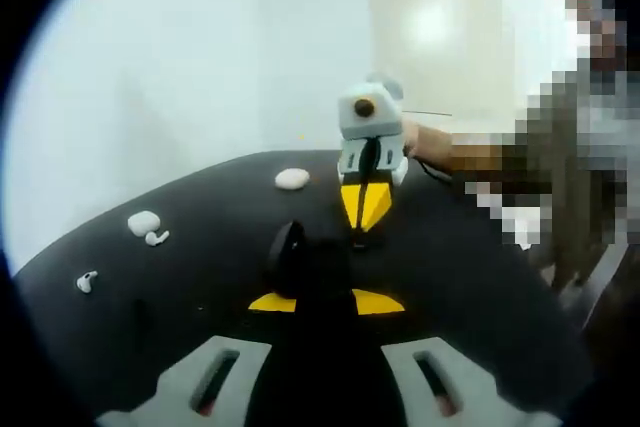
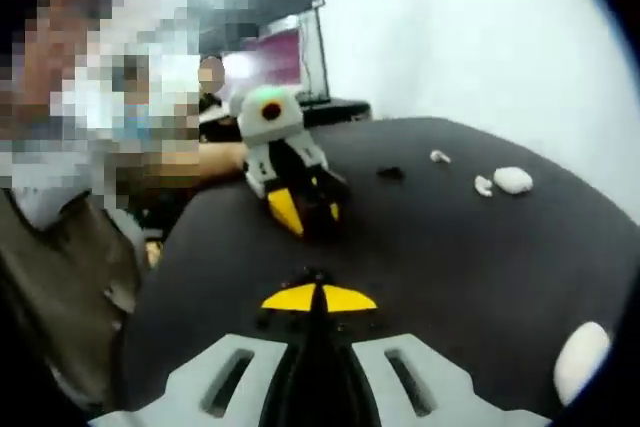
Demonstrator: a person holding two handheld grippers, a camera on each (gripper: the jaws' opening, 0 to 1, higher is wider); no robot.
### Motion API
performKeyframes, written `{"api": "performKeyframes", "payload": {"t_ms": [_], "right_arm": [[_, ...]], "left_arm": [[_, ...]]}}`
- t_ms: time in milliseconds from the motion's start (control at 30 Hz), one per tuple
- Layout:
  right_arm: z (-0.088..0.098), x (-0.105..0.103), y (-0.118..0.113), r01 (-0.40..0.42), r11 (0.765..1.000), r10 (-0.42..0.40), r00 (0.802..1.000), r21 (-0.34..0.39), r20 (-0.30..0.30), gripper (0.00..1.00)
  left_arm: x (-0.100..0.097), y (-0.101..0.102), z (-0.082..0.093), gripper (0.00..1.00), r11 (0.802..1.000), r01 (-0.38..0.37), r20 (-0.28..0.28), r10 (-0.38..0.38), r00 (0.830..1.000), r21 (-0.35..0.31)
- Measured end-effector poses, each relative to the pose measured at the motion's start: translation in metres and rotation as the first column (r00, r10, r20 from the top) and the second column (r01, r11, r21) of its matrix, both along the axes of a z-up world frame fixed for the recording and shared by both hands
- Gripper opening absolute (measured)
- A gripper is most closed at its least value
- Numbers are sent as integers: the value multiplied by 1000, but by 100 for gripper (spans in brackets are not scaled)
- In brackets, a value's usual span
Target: Pick up three earphones and place each one into its charging case using tactile feedback, ensure that each earphone is properly inserted and securely positioned inside the case.
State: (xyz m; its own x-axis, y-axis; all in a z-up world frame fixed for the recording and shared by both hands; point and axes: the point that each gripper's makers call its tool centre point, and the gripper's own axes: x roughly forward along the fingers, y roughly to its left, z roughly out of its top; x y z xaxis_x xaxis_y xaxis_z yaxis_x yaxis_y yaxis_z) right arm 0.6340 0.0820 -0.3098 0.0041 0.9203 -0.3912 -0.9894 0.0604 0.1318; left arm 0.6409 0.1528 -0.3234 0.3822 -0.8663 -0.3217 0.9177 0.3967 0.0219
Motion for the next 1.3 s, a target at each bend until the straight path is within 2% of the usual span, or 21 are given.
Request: {"api": "performKeyframes", "payload": {"t_ms": [67, 167, 367, 433, 533, 733, 933, 1300], "right_arm": [[1, 0, -1, 6, 1000, -6, 1000, -7, 5, 4], [-5, 3, -1, 6, 999, -4, 999, -46, 50, 7], [-11, 4, 3, -10, 998, 14, 998, -66, 58, 10], [-10, 6, 5, -13, 998, 15, 999, -55, 43, 13], [-7, 3, 8, -13, 999, 13, 1000, -38, -1, 12], [-2, -9, 14, -38, 998, 39, 999, -40, 7, 10], [1, -23, 23, -85, 995, 88, 995, -56, 43, 10], [-1, -47, 40, -176, 977, 187, 979, -121, 81, 11]], "left_arm": [[0, 0, 0, 15, 1000, 0, 0, 0, 1000, 0], [0, 0, 0, 15, 1000, 0, 0, 0, 1000, 0], [1, 0, 0, 15, 1000, 0, 0, 0, 1000, 0], [1, 0, 0, 15, 1000, 0, 0, 0, 1000, 0], [1, 0, 0, 15, 1000, 0, 0, 0, 1000, 0], [1, 0, -1, 15, 1000, 1, 0, -1, 1000, 0], [1, 0, -1, 15, 1000, 0, 0, 0, 1000, 0], [0, -1, -1, 15, 1000, 0, 3, 0, 1000, 1]]}}
